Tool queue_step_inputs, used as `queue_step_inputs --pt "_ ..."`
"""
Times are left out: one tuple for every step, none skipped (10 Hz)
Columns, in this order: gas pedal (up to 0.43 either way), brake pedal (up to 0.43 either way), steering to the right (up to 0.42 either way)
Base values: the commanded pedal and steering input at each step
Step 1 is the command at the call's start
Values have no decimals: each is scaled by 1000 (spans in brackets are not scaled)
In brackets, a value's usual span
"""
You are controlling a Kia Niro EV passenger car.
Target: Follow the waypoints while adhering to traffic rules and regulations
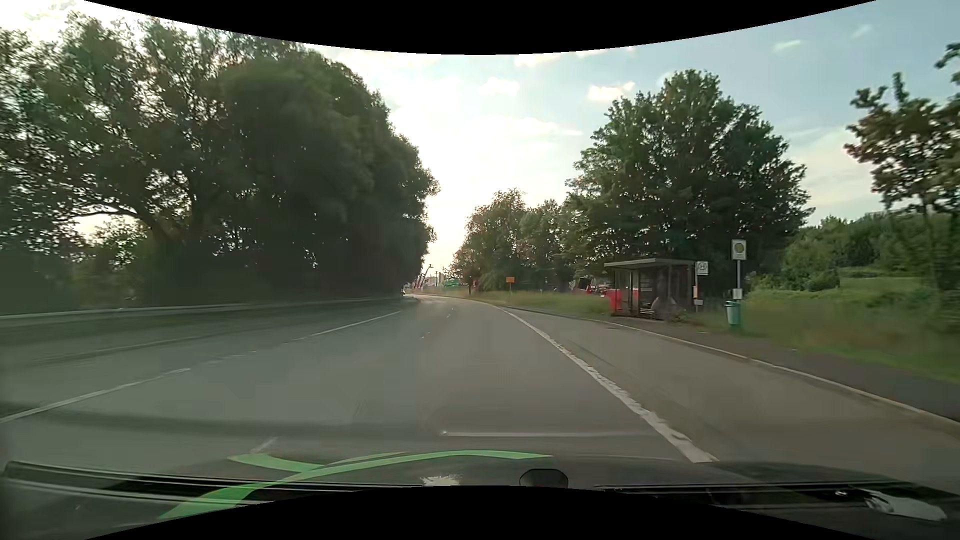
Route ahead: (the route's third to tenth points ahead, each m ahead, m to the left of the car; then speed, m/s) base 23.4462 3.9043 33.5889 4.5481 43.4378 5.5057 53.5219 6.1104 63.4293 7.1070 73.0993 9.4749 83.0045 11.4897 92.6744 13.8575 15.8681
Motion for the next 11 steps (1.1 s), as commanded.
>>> queue_step_inputs --pt "0 0 -18" --pt "0 0 -18" --pt "0 0 -18" --pt "0 0 -18" --pt "0 0 -17" --pt "0 0 -16" --pt "0 0 -15" --pt "0 0 -15" --pt "0 0 -14" --pt "0 0 -14" --pt "0 0 -14"
